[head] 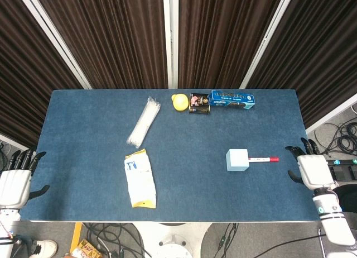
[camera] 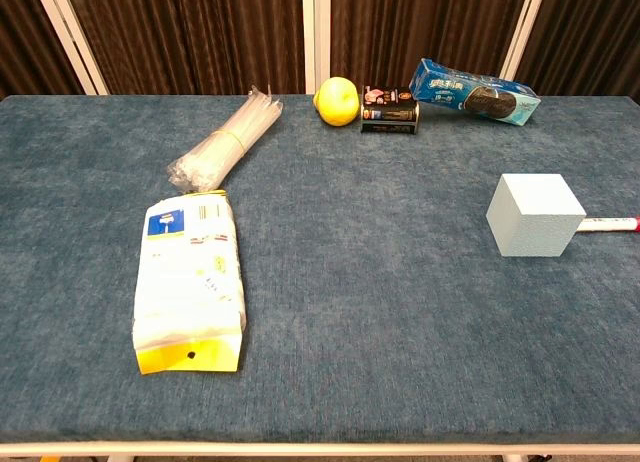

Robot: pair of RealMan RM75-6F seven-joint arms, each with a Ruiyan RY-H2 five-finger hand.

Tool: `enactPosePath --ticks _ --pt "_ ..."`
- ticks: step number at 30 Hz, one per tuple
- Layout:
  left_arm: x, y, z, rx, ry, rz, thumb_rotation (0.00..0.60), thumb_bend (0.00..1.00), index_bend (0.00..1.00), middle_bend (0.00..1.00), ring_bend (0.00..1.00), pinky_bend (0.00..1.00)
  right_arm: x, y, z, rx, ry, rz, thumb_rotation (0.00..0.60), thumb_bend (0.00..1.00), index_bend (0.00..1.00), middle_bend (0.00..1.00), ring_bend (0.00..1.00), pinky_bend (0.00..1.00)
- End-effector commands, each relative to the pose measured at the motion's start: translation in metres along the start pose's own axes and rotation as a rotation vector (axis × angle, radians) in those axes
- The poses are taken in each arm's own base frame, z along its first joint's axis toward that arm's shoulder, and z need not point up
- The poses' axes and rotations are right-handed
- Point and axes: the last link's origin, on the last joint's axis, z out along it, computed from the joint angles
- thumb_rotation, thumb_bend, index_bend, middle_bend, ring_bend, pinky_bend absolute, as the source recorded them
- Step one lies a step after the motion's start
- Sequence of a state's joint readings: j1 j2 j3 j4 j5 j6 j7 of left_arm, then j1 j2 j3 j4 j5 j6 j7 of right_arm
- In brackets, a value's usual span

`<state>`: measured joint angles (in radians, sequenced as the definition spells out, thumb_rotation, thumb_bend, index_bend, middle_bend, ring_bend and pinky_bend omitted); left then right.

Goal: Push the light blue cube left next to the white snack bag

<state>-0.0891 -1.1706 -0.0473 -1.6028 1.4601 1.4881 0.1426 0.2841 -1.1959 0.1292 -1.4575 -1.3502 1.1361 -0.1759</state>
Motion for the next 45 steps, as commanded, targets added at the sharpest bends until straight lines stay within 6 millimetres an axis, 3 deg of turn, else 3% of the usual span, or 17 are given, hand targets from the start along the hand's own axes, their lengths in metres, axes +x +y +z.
enactPosePath --ticks 1,9,16,35,45 --pt "0.0 0.0 0.0 0.002 -0.001 0.0 0.6 0.05 0.22 0.15 0.12 0.1 -0.019 -0.01 0.035 0.002 -0.055 -0.029 0.6 0.17 0.25 0.31 0.0 0.05" --pt "-0.001 -0.001 0.0 0.009 -0.004 0.0 0.6 0.05 0.22 0.15 0.12 0.1 -0.046 -0.038 0.064 0.055 -0.085 -0.082 0.6 0.17 0.34 0.34 0.0 0.05" --pt "-0.001 -0.004 0.0 0.022 -0.006 0.0 0.6 0.05 0.22 0.15 0.12 0.1 -0.062 -0.054 0.073 0.092 -0.1 -0.128 0.6 0.17 0.41 0.39 0.03 0.06" --pt "-0.006 -0.012 -0.003 0.035 -0.011 -0.004 0.6 0.05 0.22 0.15 0.12 0.1 -0.081 -0.055 0.084 0.075 -0.146 -0.146 0.6 0.24 0.51 0.46 0.07 0.08" --pt "-0.005 -0.013 -0.004 0.034 -0.004 -0.007 0.6 0.05 0.22 0.15 0.12 0.1 -0.073 -0.049 0.081 0.075 -0.118 -0.139 0.6 0.45 0.59 0.53 0.14 0.11"
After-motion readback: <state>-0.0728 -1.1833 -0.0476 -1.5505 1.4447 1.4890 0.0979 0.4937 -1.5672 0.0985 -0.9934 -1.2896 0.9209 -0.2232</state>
